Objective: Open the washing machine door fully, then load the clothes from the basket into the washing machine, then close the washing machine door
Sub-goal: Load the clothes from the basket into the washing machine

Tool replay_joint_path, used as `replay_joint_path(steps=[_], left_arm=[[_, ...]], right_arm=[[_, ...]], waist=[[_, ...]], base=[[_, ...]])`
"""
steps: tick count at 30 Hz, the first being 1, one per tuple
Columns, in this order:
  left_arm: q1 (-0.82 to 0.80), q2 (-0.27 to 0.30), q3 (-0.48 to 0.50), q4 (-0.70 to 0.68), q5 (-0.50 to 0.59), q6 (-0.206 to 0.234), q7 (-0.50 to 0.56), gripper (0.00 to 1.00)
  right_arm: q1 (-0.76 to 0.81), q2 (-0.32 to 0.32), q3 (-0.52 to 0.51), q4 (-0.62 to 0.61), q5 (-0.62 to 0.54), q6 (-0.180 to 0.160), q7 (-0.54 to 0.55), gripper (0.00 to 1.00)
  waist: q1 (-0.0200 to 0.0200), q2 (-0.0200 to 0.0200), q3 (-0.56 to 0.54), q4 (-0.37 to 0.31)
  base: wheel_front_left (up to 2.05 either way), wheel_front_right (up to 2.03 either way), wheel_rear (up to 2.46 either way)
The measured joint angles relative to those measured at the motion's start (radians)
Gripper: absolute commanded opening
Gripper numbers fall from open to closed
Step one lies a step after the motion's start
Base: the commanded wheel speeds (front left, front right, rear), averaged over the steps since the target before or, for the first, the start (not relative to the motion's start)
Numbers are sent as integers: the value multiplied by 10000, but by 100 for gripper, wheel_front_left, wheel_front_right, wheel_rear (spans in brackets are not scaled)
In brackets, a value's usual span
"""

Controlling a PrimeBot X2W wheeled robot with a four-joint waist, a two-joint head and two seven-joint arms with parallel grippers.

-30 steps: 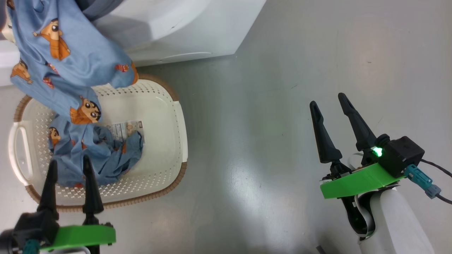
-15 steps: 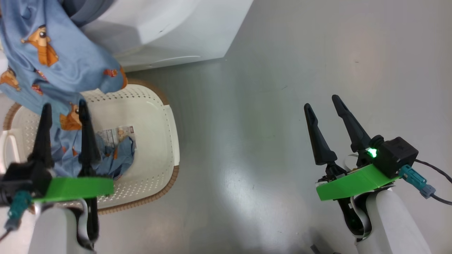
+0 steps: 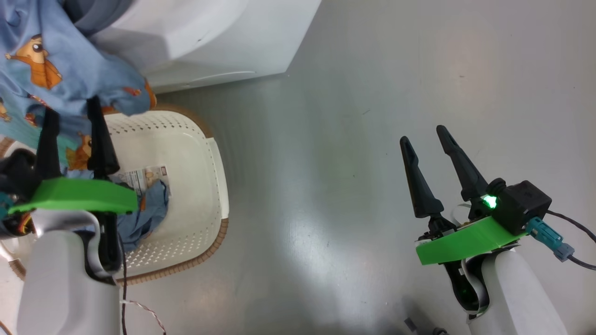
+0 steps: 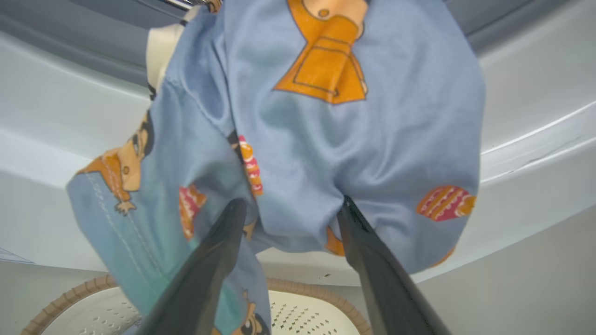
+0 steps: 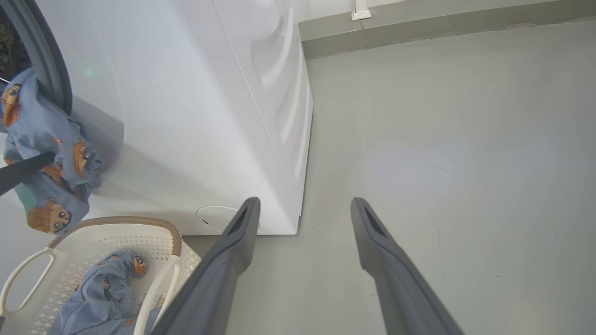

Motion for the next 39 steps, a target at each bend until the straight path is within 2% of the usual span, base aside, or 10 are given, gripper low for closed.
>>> replay_joint_path(steps=[10,11,13,20,28,32,39], left_arm=[[-1154,58,458,901,-577,98,94,100],[-1251,59,487,965,-639,98,21,87],[-1376,96,476,1087,-646,90,-115,0],[-1407,249,339,1162,-378,71,-780,0],[-1401,640,6,109,479,230,-984,0],[-1916,1018,-165,-270,715,276,-510,0],[-3876,1386,-378,-6,802,244,242,0]], right_arm=[[-13,0,27,2,82,0,0,100],[-30,0,27,4,84,0,0,100],[-50,0,29,6,94,0,0,100],[-49,0,6,56,109,0,0,100],[-43,0,-8,98,109,0,0,100],[-39,0,35,102,111,0,0,100],[-39,0,31,96,180,0,0,100]], waist=[[0,0,249,-101],[0,0,265,-107],[0,0,276,-117],[0,0,149,-45],[0,0,-84,117],[0,0,-165,94],[0,0,-126,-7]], base=[[0,0,0],[0,0,0],[0,0,0],[0,0,0],[0,0,0],[0,0,0],[0,0,0]])
